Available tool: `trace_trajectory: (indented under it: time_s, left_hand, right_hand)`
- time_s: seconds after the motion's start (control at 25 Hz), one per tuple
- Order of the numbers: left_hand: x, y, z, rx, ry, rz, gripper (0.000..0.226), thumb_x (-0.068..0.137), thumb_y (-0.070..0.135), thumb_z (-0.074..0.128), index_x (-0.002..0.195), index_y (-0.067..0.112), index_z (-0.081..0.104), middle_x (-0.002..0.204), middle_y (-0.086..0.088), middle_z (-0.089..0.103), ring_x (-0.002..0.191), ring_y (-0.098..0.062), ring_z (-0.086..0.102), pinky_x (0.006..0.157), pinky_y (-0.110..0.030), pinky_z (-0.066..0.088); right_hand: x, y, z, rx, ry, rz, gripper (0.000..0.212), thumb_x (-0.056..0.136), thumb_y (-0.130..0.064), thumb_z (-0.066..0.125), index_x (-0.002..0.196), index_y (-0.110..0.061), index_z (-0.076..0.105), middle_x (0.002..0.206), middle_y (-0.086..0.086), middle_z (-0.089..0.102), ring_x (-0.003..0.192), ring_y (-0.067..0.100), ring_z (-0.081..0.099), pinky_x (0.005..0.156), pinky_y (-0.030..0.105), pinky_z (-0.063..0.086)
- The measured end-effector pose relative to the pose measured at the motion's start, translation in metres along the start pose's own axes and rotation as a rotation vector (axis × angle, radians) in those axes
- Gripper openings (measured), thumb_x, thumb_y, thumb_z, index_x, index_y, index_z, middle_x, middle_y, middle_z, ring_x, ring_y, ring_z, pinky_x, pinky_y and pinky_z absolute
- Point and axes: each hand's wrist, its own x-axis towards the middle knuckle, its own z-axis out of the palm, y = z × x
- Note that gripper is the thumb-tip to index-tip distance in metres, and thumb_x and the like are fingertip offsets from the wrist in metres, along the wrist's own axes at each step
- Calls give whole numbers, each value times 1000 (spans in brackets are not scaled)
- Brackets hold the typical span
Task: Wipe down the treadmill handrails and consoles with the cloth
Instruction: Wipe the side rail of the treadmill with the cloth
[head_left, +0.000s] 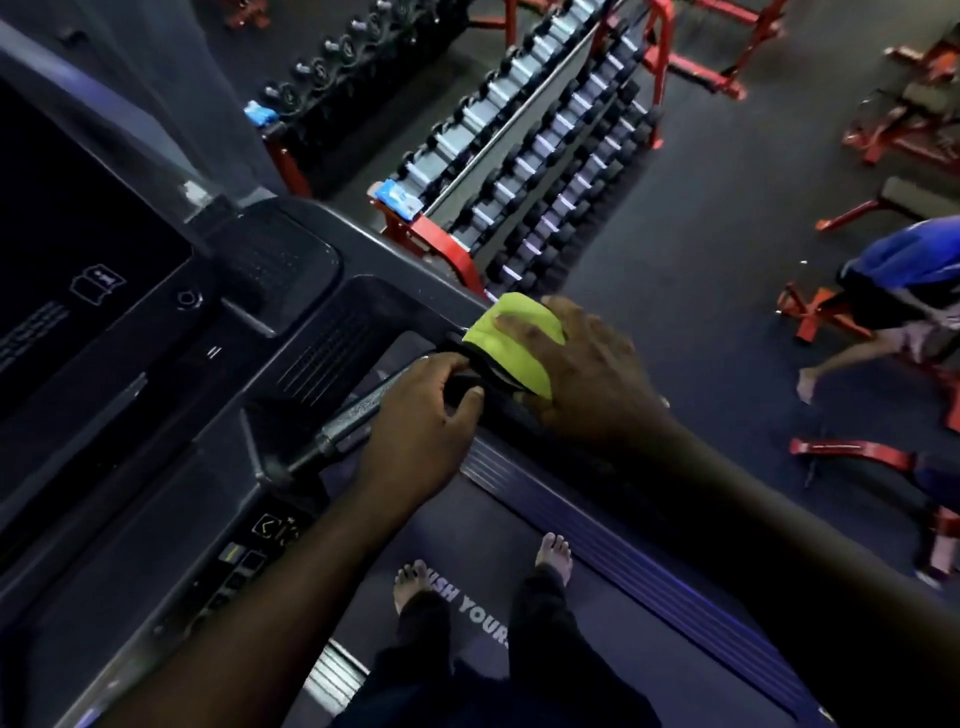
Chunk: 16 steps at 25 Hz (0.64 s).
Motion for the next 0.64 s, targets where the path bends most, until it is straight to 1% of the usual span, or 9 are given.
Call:
trace_trajectory:
  time_s: [0.08,0.12,0.16,0.2,0.28,0.4,0.48,0.52,0.64]
  left_hand:
    - [-1,-8,12,138,-30,3,61,99,37,59,152,7,51,158,-10,49,148,-25,42,124,-34,27]
    - [-1,-10,16,187,-40,3,68,98,39,54,156,5,44,165,-12,40,154,-28,32,128,-36,19]
    - [-2,-12,19,214,-45,-9,73,97,41,50,159,4,39,168,-13,33,158,-29,25,129,-36,11]
    - [-2,-13,22,228,-37,-19,74,97,39,48,160,3,37,170,-13,29,159,-28,21,129,-34,5]
    - [-3,-13,26,256,-37,-6,70,101,30,55,161,4,34,172,-13,24,161,-27,16,127,-30,-3]
    - [0,-11,26,252,-20,40,69,102,24,62,161,4,34,173,-12,22,161,-27,14,127,-32,-5]
    - [5,-13,26,231,14,42,67,101,21,64,160,4,37,172,-11,26,161,-27,17,131,-40,0]
    - [9,-15,28,204,31,28,66,101,20,64,159,4,38,171,-11,28,160,-27,18,132,-45,4]
    - [16,-14,32,185,75,-2,65,100,17,63,159,4,39,171,-11,29,161,-26,17,132,-50,9]
  right_hand:
    - [15,-5,24,-99,85,-124,78,97,-69,47,164,-31,30,175,5,15,157,33,25,119,56,28]
    - [20,-7,32,-112,148,-203,75,103,-67,38,164,-24,33,176,4,16,160,29,20,122,55,25]
    - [25,-6,37,-99,162,-270,71,107,-62,34,164,-19,34,175,4,20,161,26,20,124,52,25]
    - [27,-2,38,-78,183,-305,67,109,-55,36,164,-17,34,173,4,25,160,25,23,124,50,28]
    - [17,19,50,-47,200,-327,63,108,-45,44,164,-17,35,171,4,30,158,24,28,123,45,31]
    - [-6,52,61,-82,149,-341,69,107,-42,52,167,-24,23,175,0,20,161,22,20,124,41,32]
    - [3,44,60,-99,168,-339,64,108,-42,47,166,-21,28,173,3,26,159,25,26,118,43,40]
    - [14,32,52,-95,153,-298,61,109,-42,43,164,-21,32,172,4,30,158,27,30,113,44,43]
    - [34,7,38,-37,56,-218,61,108,-49,37,164,-26,28,172,-3,27,155,30,31,103,50,45]
